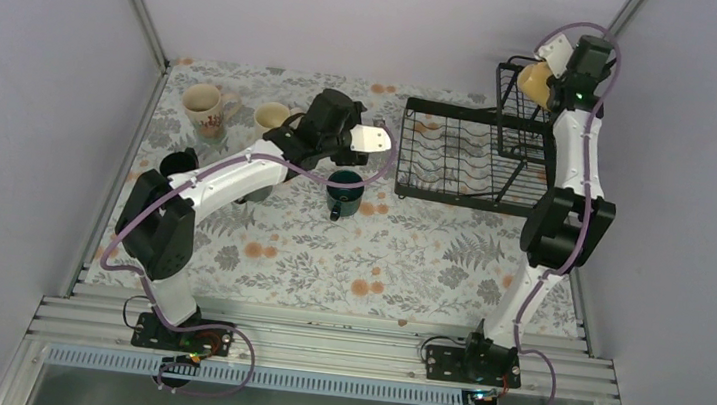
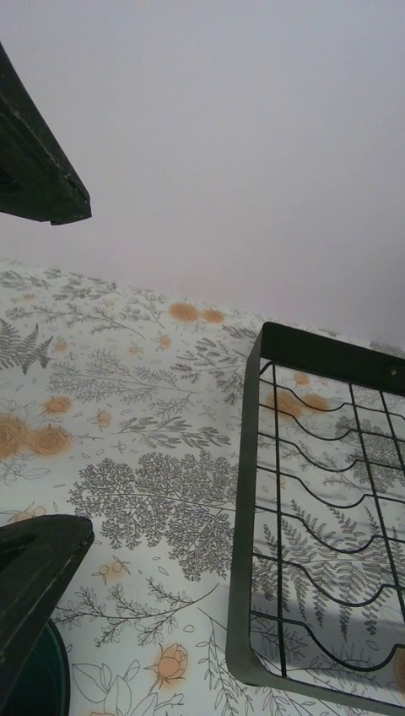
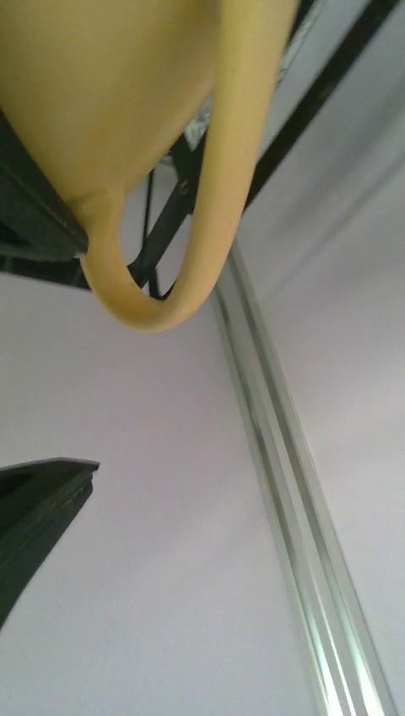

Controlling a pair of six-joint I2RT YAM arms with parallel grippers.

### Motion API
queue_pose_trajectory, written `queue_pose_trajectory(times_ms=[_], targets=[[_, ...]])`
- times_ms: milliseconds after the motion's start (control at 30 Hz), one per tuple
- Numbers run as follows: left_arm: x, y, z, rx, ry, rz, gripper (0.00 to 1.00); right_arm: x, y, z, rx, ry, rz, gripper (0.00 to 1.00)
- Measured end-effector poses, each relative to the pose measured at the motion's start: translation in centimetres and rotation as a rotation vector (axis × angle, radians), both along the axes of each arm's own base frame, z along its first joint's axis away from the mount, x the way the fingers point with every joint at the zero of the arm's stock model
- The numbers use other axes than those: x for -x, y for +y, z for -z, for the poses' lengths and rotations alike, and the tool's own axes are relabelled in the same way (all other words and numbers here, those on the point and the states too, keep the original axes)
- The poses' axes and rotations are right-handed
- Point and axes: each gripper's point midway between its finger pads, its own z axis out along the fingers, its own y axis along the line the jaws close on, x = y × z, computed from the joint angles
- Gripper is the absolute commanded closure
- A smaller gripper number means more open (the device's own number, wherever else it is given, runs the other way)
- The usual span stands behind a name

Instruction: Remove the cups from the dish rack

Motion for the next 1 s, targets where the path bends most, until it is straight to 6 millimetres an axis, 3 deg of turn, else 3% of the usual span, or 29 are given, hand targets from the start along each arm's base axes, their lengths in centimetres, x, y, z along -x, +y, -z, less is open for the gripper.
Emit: queue_pose_trajectory(times_ms=[233,367,567,767,800,833,933,1000], targets=[[0.2,-0.2,-0.2,0.01,0.0,0.012,0.14,-1.1,0.4,1.4,0.013,0.033,0.029,0.83],[0.4,-0.1,-0.5,0.016,-0.005,0.016,0.14,-1.0,0.3,2.1,0.012,0.055,0.038,0.96],[0.8,0.2,-0.8,0.019,-0.009,0.016,0.14,-0.8,0.1,2.6,0.006,0.074,0.051,0.97],[0.8,0.2,-0.7,0.02,-0.011,0.016,0.14,-0.7,0.5,1.2,-0.035,0.049,0.042,0.97],[0.8,0.2,-0.8,0.021,-0.011,0.017,0.14,-0.6,0.7,0.9,-0.045,0.05,0.038,0.96],[0.8,0.2,-0.8,0.022,-0.012,0.017,0.14,-0.5,0.9,0.4,-0.061,0.047,0.031,0.88],[0.8,0.2,-0.8,0.022,-0.012,0.017,0.14,-0.1,1.4,-1.2,-0.115,0.02,0.023,0.49],[0.8,0.2,-0.8,0.023,-0.012,0.016,0.14,0.2,1.9,-2.1,-0.167,0.001,0.019,0.37]])
